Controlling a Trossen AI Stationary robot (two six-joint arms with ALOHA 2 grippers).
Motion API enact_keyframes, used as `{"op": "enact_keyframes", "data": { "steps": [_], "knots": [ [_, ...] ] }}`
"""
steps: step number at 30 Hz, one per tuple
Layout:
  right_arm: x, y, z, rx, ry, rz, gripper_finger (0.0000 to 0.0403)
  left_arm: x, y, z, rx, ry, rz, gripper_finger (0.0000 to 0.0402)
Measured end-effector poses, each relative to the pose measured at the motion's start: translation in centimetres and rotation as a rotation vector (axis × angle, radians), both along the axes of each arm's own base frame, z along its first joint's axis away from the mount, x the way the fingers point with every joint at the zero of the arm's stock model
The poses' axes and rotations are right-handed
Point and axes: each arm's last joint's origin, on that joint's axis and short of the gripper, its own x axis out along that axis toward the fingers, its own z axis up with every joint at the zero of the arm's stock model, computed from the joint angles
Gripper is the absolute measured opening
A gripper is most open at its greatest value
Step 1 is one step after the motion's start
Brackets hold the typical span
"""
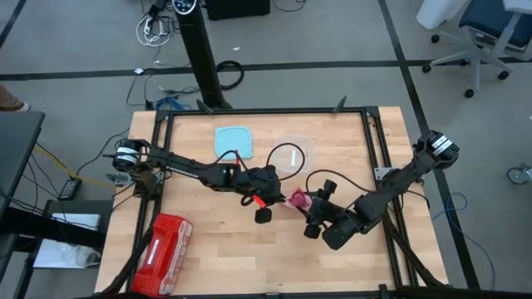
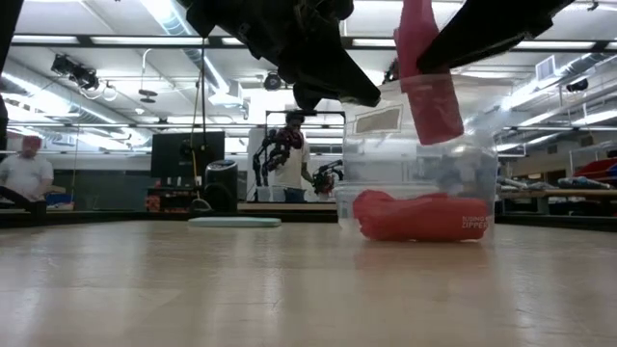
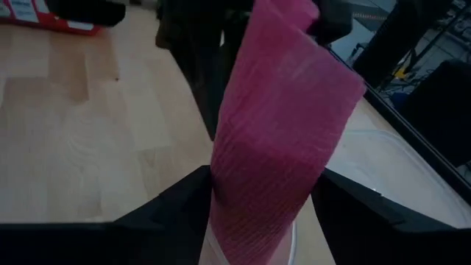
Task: Roll bandage
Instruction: Put the rolled pink bandage into the transparent zip bag
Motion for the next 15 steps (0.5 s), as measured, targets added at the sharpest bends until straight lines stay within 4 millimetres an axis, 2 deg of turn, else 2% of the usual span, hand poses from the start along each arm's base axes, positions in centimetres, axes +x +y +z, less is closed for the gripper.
{"op": "enact_keyframes", "data": {
  "steps": [9,15],
  "knots": [
    [-0.4,-0.4,0.7,0.097,0.083,0.099,0.0220,0.0,-0.1,0.0,-0.001,0.002,-0.002,0.0021],
    [0.0,-1.3,0.6,0.098,0.095,0.063,0.0210,0.0,-0.2,0.0,-0.012,0.002,-0.006,0.0021]
  ]
}}
